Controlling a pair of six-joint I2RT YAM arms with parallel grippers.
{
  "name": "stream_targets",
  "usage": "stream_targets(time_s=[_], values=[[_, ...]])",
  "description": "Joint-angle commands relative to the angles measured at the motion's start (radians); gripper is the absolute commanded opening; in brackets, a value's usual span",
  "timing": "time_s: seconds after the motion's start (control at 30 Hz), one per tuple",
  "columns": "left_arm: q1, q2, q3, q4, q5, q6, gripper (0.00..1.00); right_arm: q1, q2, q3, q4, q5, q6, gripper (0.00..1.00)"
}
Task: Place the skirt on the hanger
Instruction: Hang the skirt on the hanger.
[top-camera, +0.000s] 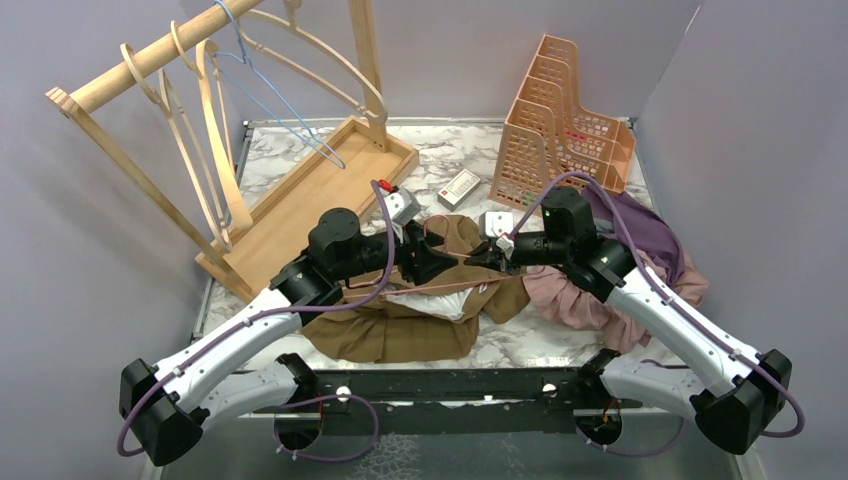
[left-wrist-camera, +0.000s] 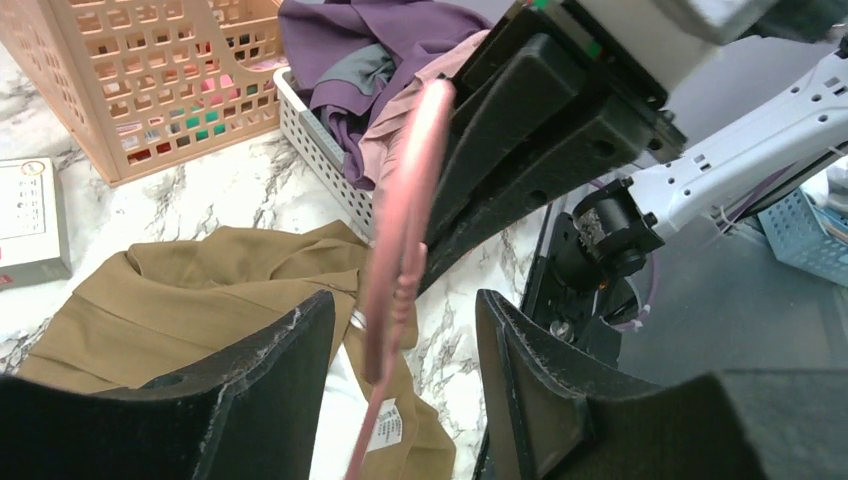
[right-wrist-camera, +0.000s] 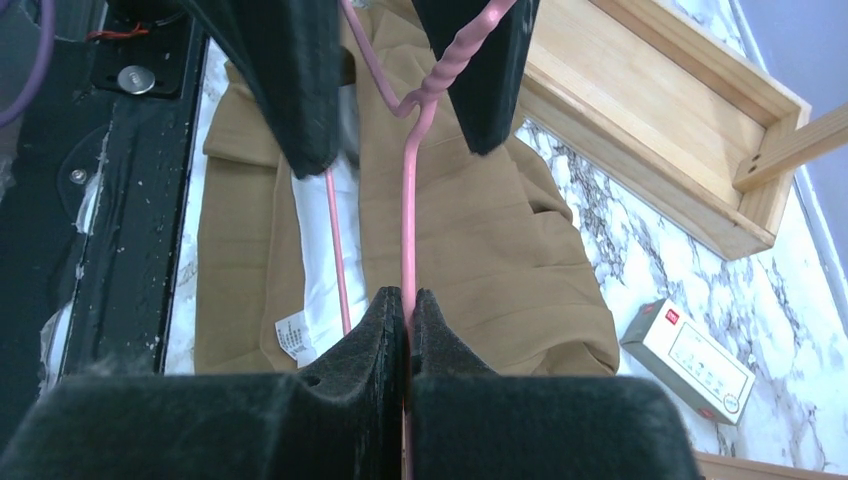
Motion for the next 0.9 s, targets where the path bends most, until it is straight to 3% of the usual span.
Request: stream_targets(time_s=[0.0,0.17,0.27,0.33,0.47,0.53,0.63,0.77,0.87], values=[[-0.003,0.023,-0.011,0.068,-0.006,-0.029,0.54,0.001,-0.023,0.0,0.043,-0.085,-0.028,0.01],[-0.003,0.013,-0.019,0.133,0.043,-0.001,0.27,0.001,-0.029,0.0,0.034,-0.115,-0.032,0.01],[-0.002,0.009,-0.026,0.132,0.072,0.034,0.0,0.001,-0.031,-0.002,0.038,-0.12,-0.021,0.01],[-0.003,-0.002,-0.038,0.122,0.076,0.063,0.0,0.001,-0.033,-0.002,0.049,-0.11,0.004,0.02],[-0.003,-0.039,-0.069,0.107,-0.057,0.104,0.0,0.0,-0.045,0.008,0.063,-0.016,0.152,0.36],[-0.002,-0.06,-0.082,0.107,-0.152,0.116,0.0,0.001,-0.06,0.008,0.061,0.039,0.24,0.47],[-0.003,-0.082,-0.089,0.117,-0.252,0.121,0.0,0.001,-0.101,0.001,0.062,0.139,0.388,0.48],[-0.003,-0.082,-0.084,0.114,-0.296,0.121,0.0,0.001,-0.157,0.03,0.006,0.385,0.643,0.47],[-0.003,-0.07,-0.081,0.108,-0.328,0.101,0.0,0.0,-0.163,0.078,-0.124,0.523,0.774,0.39]])
